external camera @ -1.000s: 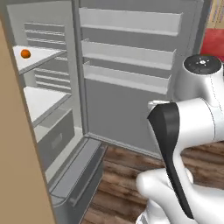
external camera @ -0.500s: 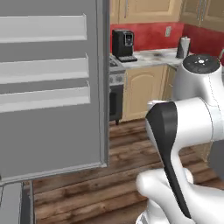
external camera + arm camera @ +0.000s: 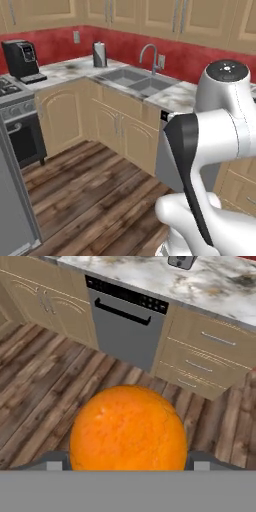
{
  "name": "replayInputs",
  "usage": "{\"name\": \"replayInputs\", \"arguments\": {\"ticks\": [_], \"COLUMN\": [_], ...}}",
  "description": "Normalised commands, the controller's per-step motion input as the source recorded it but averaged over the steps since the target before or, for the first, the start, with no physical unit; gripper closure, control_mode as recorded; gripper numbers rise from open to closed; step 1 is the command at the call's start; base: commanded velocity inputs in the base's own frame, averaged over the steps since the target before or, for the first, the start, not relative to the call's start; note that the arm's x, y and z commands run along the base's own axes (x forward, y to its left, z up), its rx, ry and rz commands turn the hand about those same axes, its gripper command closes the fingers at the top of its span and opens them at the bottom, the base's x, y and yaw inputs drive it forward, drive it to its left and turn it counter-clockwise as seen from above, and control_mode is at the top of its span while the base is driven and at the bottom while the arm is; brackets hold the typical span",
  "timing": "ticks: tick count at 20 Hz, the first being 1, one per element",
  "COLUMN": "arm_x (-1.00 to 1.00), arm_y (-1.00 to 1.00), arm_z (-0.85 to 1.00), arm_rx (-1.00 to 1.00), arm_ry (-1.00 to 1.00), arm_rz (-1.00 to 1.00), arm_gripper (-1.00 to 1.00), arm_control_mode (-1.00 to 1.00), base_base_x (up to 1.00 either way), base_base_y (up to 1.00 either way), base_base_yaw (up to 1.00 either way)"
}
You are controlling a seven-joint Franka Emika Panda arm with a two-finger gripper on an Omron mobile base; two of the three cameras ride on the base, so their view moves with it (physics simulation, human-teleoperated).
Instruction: Pick the tangerine and orange from the fridge and place them inside the tupperware on the counter.
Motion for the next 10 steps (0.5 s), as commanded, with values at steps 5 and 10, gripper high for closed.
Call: {"name": "replayInputs", "arguments": {"ticks": [5,10], "arm_x": [0.0,0.0], "arm_y": [0.0,0.0], "arm_z": [0.0,0.0], "arm_rx": [0.0,0.0], "arm_ry": [0.0,0.0], "arm_rz": [0.0,0.0], "arm_gripper": [1.0,1.0], "arm_control_mode": [1.0,1.0], "base_base_x": [0.09,0.13], "base_base_y": [-0.1,-0.02], "base_base_yaw": [0.0,0.3]}}
